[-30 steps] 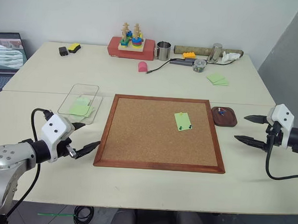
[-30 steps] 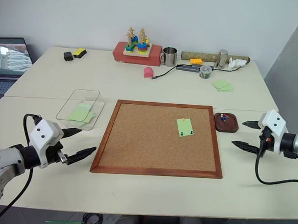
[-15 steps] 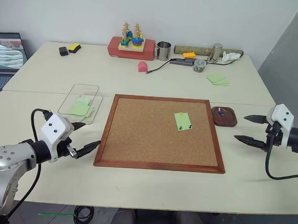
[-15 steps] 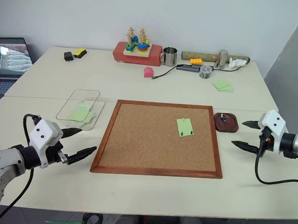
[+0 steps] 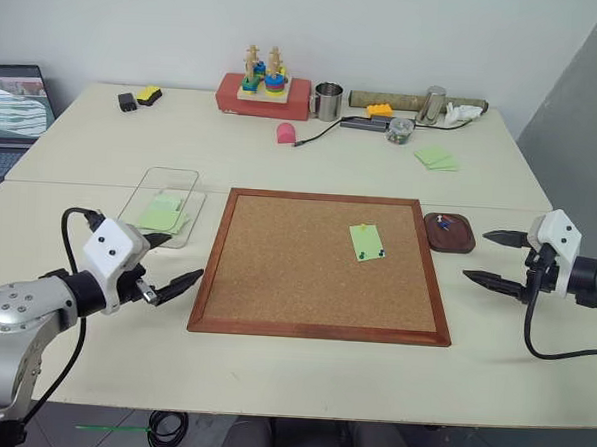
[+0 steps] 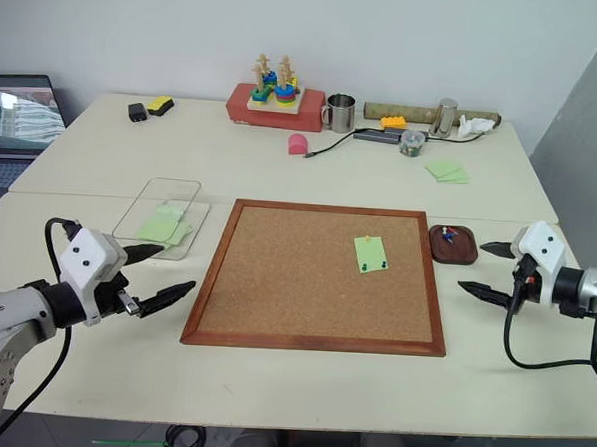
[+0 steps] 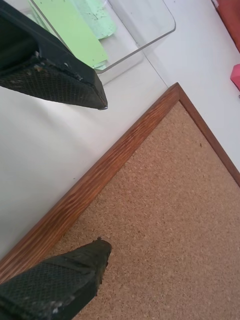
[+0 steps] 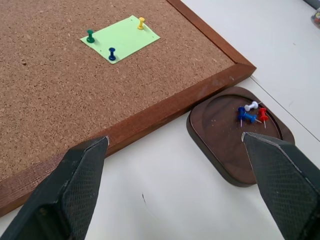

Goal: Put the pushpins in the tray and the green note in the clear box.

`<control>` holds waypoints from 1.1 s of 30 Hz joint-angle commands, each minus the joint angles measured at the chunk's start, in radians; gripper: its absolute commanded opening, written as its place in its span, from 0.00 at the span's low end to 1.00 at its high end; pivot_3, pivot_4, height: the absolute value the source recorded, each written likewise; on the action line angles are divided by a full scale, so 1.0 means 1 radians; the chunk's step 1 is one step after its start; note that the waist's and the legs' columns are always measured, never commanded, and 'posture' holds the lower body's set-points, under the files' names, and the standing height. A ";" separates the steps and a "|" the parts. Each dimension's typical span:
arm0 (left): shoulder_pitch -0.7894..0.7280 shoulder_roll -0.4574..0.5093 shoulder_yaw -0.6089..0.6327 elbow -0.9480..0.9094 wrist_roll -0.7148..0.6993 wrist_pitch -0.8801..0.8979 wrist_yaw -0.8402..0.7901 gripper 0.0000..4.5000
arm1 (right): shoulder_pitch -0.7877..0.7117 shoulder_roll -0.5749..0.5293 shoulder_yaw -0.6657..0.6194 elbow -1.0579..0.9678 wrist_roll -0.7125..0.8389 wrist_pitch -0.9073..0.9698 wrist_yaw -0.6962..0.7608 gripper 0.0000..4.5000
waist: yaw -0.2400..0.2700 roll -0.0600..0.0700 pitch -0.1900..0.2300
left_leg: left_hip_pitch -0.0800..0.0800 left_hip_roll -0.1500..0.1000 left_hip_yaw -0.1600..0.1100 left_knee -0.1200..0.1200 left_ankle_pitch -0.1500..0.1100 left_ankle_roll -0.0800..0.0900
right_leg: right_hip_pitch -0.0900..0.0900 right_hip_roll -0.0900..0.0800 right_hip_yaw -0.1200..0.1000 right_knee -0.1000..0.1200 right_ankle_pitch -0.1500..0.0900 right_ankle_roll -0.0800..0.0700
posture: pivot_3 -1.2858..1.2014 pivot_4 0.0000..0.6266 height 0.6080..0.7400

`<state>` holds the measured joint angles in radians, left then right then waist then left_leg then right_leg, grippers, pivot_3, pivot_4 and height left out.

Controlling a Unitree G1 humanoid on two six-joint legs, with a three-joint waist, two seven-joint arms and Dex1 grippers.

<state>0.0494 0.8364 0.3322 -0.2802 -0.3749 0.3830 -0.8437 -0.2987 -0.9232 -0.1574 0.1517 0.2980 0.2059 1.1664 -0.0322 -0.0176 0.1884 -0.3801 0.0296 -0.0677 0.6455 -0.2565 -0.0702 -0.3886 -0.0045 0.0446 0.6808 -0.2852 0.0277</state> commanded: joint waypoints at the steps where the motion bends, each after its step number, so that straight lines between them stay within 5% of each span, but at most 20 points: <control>1: -0.077 -0.005 -0.043 0.001 -0.008 -0.001 -0.006 0.98 | 0.031 0.023 -0.037 -0.085 0.034 0.008 -0.037 1.00 | 0.000 0.000 0.000 | 0.000 0.000 0.000 0.000 0.000 0.000 | 0.000 0.000 0.000 0.000 0.000 0.000 | 0.52 0.24 1.00; 9: -0.225 0.023 -0.110 0.031 -0.085 0.084 -0.104 0.98 | 0.160 0.065 -0.088 -0.384 0.096 0.130 -0.154 1.00 | 0.002 0.000 0.000 | -0.001 0.000 -0.001 0.000 0.000 0.000 | 0.000 0.000 -0.001 0.000 0.000 0.000 | 0.52 0.24 1.00; 18: -0.321 -0.038 -0.277 0.044 -0.030 0.061 -0.132 0.57 | 0.273 0.086 -0.136 -0.512 0.136 0.210 -0.232 1.00 | 0.003 -0.001 0.000 | -0.001 0.000 -0.001 0.000 0.000 0.000 | 0.000 0.001 -0.001 0.000 0.000 0.000 | 0.52 0.24 1.00; 31: -0.548 -0.273 -0.468 0.384 0.160 -0.139 -0.083 0.02 | 0.075 0.162 0.054 -0.553 0.116 0.330 -0.369 1.00 | 0.000 -0.001 0.000 | -0.001 0.000 -0.001 0.001 0.000 0.000 | 0.000 0.001 -0.001 0.000 0.000 0.001 | 0.52 0.24 1.00; 33: -0.559 -0.286 -0.474 0.415 0.165 -0.155 -0.096 0.01 | 0.048 0.181 0.080 -0.545 0.111 0.338 -0.380 1.00 | 0.001 -0.001 0.000 | -0.001 0.000 -0.001 0.001 0.000 0.000 | 0.000 0.001 -0.001 0.000 0.000 0.001 | 0.52 0.24 1.00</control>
<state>-0.4857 0.5540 -0.1458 0.1190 -0.2212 0.2668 -0.9283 -0.2239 -0.7577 -0.0930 -0.3880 0.4145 0.5361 0.8045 -0.0316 -0.0182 0.1886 -0.3818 0.0293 -0.0695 0.6463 -0.2564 -0.0701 -0.3888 -0.0031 0.0435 0.6809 -0.2848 0.0284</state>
